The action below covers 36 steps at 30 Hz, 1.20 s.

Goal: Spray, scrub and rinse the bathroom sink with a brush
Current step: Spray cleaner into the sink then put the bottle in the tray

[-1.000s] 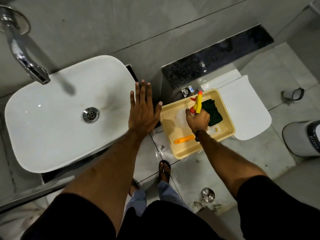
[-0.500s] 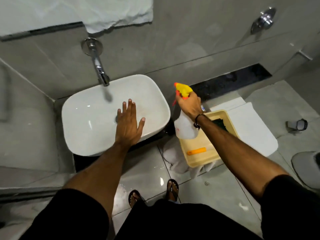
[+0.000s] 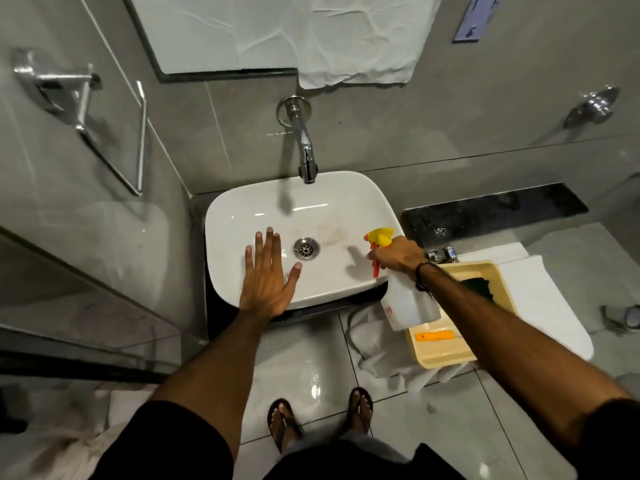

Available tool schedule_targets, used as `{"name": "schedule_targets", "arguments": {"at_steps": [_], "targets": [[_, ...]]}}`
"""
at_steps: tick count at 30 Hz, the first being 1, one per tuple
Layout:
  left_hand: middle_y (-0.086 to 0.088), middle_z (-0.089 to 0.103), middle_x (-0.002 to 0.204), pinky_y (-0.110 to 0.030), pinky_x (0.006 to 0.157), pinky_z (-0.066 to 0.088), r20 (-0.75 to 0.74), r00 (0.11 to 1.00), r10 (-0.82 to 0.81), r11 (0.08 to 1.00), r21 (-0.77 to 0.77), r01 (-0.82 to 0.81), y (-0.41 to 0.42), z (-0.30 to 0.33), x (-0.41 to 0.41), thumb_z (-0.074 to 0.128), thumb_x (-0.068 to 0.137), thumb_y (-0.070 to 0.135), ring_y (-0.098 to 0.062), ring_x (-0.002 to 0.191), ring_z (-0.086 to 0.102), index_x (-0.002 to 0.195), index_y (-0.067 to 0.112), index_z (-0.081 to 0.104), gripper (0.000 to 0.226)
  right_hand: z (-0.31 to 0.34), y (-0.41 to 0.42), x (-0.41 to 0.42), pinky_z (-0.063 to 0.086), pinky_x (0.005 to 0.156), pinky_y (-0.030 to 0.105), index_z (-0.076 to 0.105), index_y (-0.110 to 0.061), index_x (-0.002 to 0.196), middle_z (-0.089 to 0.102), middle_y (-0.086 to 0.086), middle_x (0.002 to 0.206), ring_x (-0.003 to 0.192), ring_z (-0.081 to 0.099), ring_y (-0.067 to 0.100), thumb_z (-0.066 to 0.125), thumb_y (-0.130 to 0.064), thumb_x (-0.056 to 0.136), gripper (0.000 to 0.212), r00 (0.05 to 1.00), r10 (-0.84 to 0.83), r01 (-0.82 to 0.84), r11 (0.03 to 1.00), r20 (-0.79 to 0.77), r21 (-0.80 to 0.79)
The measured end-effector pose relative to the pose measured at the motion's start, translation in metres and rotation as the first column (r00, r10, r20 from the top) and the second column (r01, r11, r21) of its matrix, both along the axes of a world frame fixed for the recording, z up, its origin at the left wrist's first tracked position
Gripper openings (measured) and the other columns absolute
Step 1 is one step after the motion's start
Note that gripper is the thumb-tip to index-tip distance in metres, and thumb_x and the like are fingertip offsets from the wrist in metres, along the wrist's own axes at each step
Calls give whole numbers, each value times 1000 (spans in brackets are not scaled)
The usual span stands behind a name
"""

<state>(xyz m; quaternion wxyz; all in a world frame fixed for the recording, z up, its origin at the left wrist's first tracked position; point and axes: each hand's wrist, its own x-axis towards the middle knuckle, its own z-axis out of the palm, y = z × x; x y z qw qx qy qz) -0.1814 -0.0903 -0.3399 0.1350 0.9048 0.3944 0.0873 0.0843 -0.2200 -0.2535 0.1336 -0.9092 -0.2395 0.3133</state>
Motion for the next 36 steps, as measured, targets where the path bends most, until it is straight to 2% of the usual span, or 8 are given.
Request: {"name": "schedule_targets", "arguments": {"at_steps": [5, 7, 10, 15, 19, 26, 31, 36], "targets": [[-10, -9, 177, -54, 132, 1, -15, 1000, 0, 999, -37, -1, 2, 2, 1, 11, 103, 63, -28, 163, -13, 168, 7, 2, 86, 13, 4, -12, 53, 78, 34, 71, -15, 115, 72, 12, 112, 94, 65, 30, 71, -47, 76, 51, 984, -99, 94, 995, 150, 39], [-10, -9, 177, -55, 132, 1, -5, 1000, -8, 999, -51, 8, 1, 3, 2, 9, 102, 64, -29, 163, -13, 168, 7, 2, 88, 14, 5, -12, 46, 75, 32, 72, -15, 116, 72, 12, 113, 88, 61, 29, 71, -47, 78, 49, 978, -102, 97, 995, 183, 34], [-10, -11, 177, -54, 132, 0, -3, 1000, -20, 998, -67, 20, 1, 4, 2, 7, 100, 65, -28, 163, -15, 167, 7, 0, 89, 16, 5, -11, 46, 74, 33, 69, -14, 116, 70, 11, 108, 85, 57, 27, 74, -53, 78, 55, 971, -105, 103, 995, 215, 17], [-10, -12, 176, -54, 132, 0, -7, 1000, -28, 997, -70, 28, 1, 5, 3, 7, 100, 64, -28, 163, -15, 167, 7, 0, 89, 14, 1, -5, 61, 84, 42, 68, -21, 118, 73, 8, 104, 92, 69, 29, 67, -68, 62, 73, 974, -112, 119, 993, 197, -23], [-11, -11, 176, -54, 132, 1, -11, 999, -33, 997, -64, 32, 1, 5, 3, 5, 100, 64, -29, 163, -14, 167, 6, 0, 89, -21, -1, 23, 62, 84, 44, 68, -35, 120, 73, 0, 99, 86, 70, 25, 56, -84, 43, 93, 979, -61, 72, 996, 196, -47], [-12, -10, 176, -54, 132, 2, -4, 999, -35, 998, -56, 35, 1, 4, 2, 6, 101, 63, -29, 163, -14, 167, 5, 3, 88, -17, 0, 13, 61, 81, 40, 67, -33, 118, 73, -1, 96, 84, 70, 23, 61, -81, 46, 87, 985, -57, 60, 998, 163, -15], [-11, -11, 176, -54, 132, 1, 1, 999, -38, 997, -61, 38, 0, 5, 1, 7, 100, 63, -29, 163, -15, 167, 5, 3, 88, 20, 4, -22, 54, 76, 35, 70, -23, 111, 72, 4, 101, 92, 69, 27, 77, -60, 70, 56, 977, -100, 93, 995, 189, 44], [-11, -9, 177, -53, 133, 0, 13, 999, -37, 997, -67, 37, 0, 6, 1, 7, 100, 64, -29, 163, -14, 167, 6, 4, 89, 18, 6, -21, 53, 74, 34, 71, -24, 115, 73, 4, 101, 88, 68, 26, 72, -61, 65, 62, 973, -127, 117, 991, 194, 64]]}}
